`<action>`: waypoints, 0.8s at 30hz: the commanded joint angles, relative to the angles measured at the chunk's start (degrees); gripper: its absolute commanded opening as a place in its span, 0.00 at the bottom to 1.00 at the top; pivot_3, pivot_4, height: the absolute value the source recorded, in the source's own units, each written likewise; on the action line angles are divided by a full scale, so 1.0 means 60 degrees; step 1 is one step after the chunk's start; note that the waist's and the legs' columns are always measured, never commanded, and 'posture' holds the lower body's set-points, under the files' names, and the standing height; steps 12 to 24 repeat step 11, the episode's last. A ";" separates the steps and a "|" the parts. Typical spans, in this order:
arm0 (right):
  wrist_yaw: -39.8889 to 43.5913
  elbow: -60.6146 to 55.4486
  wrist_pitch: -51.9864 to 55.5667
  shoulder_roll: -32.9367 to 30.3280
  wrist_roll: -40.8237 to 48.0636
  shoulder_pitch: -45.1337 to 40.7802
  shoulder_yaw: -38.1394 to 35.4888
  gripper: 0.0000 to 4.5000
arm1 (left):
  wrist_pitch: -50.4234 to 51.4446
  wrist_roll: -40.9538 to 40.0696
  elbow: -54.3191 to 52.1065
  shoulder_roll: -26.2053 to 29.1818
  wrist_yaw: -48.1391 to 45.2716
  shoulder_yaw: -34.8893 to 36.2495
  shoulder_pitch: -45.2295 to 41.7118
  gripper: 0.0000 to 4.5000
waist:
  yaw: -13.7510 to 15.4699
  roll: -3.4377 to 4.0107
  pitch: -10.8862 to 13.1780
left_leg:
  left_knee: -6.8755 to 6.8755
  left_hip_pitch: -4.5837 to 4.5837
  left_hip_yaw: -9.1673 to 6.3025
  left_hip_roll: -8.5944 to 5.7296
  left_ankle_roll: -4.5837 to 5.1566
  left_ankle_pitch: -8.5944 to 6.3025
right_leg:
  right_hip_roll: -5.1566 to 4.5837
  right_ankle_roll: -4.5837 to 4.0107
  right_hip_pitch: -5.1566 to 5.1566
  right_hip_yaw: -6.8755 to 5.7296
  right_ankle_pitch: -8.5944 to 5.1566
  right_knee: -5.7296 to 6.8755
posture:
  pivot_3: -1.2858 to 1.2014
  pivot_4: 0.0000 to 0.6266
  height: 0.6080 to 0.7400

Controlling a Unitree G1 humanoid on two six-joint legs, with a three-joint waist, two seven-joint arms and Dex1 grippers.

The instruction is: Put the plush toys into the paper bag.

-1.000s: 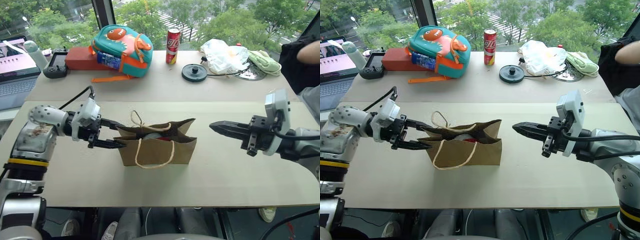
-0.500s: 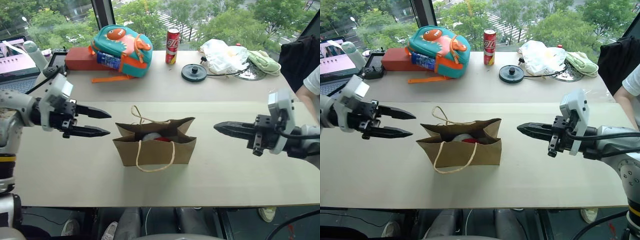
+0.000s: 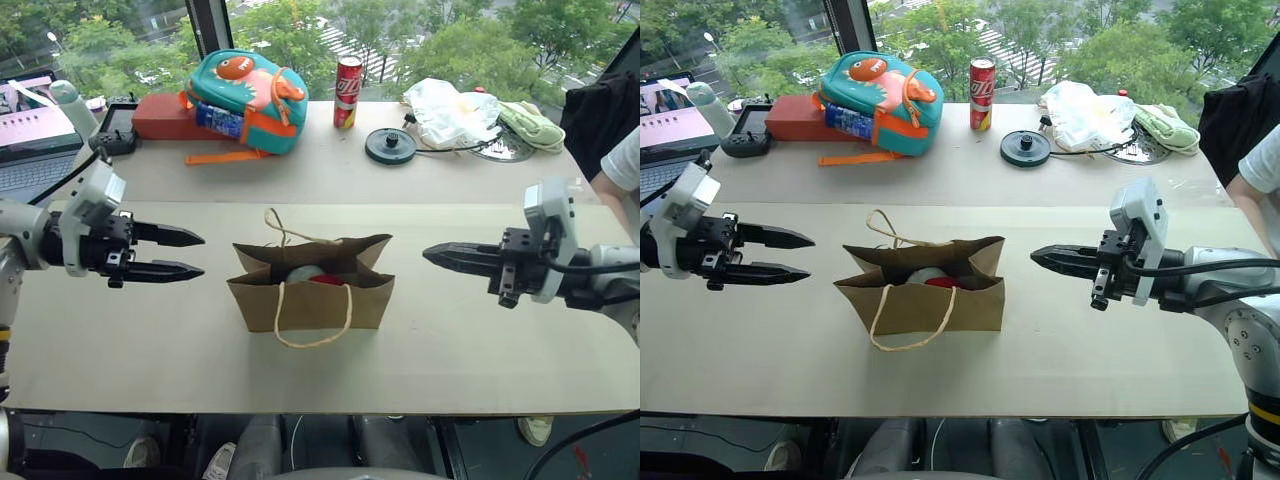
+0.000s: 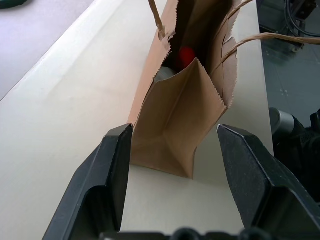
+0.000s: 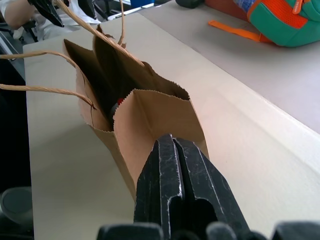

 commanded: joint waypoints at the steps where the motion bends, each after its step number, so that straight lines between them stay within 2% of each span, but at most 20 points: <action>1: 0.0114 -0.0029 -0.0282 -0.0029 0.0014 -0.0206 -0.0133 0.00 | -0.0090 -0.0143 -0.0147 0.0110 0.0043 0.0344 0.0017 0.64 | -0.0009 0.0000 0.0000 | 0.0000 0.0000 0.0000 0.0001 0.0000 0.0000 | 0.0001 -0.0001 0.0000 0.0000 0.0000 0.0001 | 0.52 0.24 0.99; 24: 0.0137 0.0004 -0.0264 0.0002 -0.0016 -0.0247 -0.0124 0.00 | -0.0311 -0.0133 -0.0118 0.0045 0.0092 0.0348 0.0091 0.64 | -0.0009 0.0000 0.0000 | 0.0001 0.0000 0.0000 0.0000 0.0000 0.0000 | 0.0000 -0.0005 0.0000 0.0000 0.0002 0.0002 | 0.52 0.24 0.99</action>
